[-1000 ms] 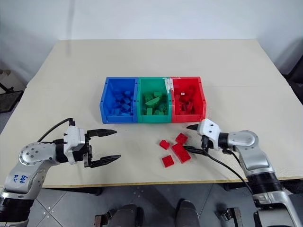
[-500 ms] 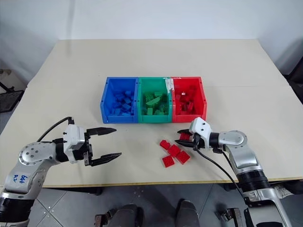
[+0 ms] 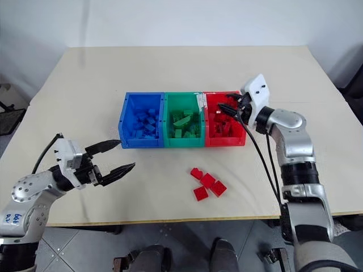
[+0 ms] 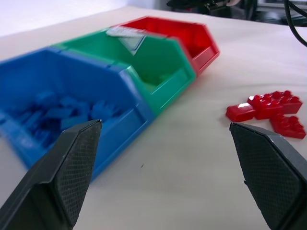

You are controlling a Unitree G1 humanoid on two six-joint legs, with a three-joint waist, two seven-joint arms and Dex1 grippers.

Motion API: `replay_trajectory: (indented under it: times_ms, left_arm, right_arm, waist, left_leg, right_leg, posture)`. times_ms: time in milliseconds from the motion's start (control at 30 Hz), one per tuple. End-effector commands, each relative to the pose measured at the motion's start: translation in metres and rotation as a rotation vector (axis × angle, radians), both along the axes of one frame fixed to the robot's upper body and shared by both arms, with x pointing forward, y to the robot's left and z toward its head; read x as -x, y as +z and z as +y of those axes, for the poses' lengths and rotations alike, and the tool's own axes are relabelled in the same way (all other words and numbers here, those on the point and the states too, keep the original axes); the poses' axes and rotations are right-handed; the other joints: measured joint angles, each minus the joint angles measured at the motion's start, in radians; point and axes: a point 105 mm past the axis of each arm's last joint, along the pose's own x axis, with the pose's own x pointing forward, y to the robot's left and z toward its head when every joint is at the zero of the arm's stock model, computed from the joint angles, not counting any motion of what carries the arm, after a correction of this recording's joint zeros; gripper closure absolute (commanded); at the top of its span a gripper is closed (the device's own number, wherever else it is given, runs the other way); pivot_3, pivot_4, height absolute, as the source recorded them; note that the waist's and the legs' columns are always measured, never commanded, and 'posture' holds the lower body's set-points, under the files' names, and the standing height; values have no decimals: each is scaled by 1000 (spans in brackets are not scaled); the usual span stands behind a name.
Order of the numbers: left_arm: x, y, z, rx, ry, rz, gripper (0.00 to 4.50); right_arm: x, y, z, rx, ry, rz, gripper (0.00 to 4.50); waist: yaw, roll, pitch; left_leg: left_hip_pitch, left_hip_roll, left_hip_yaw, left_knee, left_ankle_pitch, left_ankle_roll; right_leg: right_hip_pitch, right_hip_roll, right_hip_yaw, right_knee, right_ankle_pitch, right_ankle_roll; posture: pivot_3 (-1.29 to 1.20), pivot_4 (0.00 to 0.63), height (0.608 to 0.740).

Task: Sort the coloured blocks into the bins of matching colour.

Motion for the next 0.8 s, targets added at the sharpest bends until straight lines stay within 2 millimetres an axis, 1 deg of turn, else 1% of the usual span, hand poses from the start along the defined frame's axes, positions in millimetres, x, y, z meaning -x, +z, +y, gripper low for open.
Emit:
replay_trajectory:
  times_ms: [33,67,100,167,233,300,333,433,467,533,567,600,700,733,800]
  left_arm:
    - [5,10,-1,6,-17,-40,0]
    - [6,10,-1,4,-23,-39,0]
    - [4,10,-1,-5,-17,-52,0]
    - [2,10,-2,-19,-18,-67,0]
    - [1,8,-4,-32,-29,-72,0]
    - [2,4,-9,-52,-70,-57,0]
    - [3,0,-12,-77,-102,-50,0]
    - [8,-14,-22,-125,-208,-17,0]
    - [10,-18,-25,-147,-245,-8,0]
    - [13,-24,-28,-169,-295,2,0]
    - [14,-25,-29,-171,-308,4,0]
    - [15,-27,-32,-169,-331,23,0]
    - [19,-26,-44,-148,-427,78,0]
    - [20,-26,-48,-157,-454,75,0]
    - [22,-28,-51,-176,-485,70,0]
  right_arm:
    - [-5,13,-4,-7,-12,-57,1341]
    - [-5,13,-4,-5,-7,-59,921]
    - [-4,13,-4,-1,5,-60,686]
    - [7,14,-5,11,54,-79,69]
    - [19,14,-6,26,102,-89,27]
    - [42,9,-8,58,189,-99,27]
    - [57,5,-13,69,234,-93,27]
    - [108,-17,-40,147,293,-24,27]
    - [122,-24,-47,168,294,13,27]
    - [143,-31,-56,164,299,73,27]
    - [150,-33,-58,158,302,94,27]
    - [159,-38,-63,188,295,110,27]
    - [186,-67,-84,331,279,189,27]
    - [192,-74,-88,347,272,216,27]
    - [197,-81,-91,340,259,248,27]
  waist:
    - [-2,0,0]
    - [-4,0,0]
    - [-7,0,0]
    - [-12,0,0]
    - [-13,0,0]
    - [-12,0,0]
    - [-9,0,0]
    - [12,0,0]
    - [22,0,0]
    - [24,0,0]
    - [23,0,0]
    - [17,0,0]
    - [18,0,0]
    - [21,0,0]
    - [24,0,0]
  left_leg:
    - [-1,0,0,0,0,0]
    - [-1,0,0,0,0,0]
    - [-1,0,0,0,0,0]
    - [-1,0,0,0,0,0]
    - [-1,0,0,0,0,0]
    - [-2,0,0,-1,0,0]
    - [-2,0,0,0,0,0]
    - [-2,0,0,-1,0,0]
    - [-3,0,0,0,-1,0]
    - [-2,0,2,0,-1,0]
    - [-3,0,3,0,-1,0]
    - [-2,0,5,1,-1,0]
    - [2,0,6,1,-1,1]
    - [2,1,6,1,-1,1]
    - [2,0,7,1,-1,2]
  right_leg:
    - [-1,0,0,0,0,0]
    - [-1,0,0,1,0,0]
    - [-1,0,0,1,0,0]
    - [-2,0,0,1,0,0]
    - [-2,0,0,1,0,0]
    - [-3,0,0,1,0,0]
    - [-2,0,0,1,0,0]
    - [-2,0,-1,1,0,0]
    - [-3,0,-1,0,0,0]
    - [-2,0,-1,-1,0,0]
    - [-2,0,0,-2,0,0]
    - [-2,0,2,-2,0,0]
    - [0,0,3,-2,0,-1]
    - [1,0,3,-2,0,-1]
    - [1,0,4,-3,0,-1]
  posture:
    - [0,150,740]
    - [0,150,740]
    - [0,150,740]
    - [0,150,740]
    - [0,150,740]
    - [0,150,740]
    - [0,150,740]
    - [0,150,740]
    - [0,150,740]
    - [0,150,740]
    - [0,150,740]
    - [0,150,740]
    - [0,150,740]
    - [0,150,740]
    - [0,150,740]
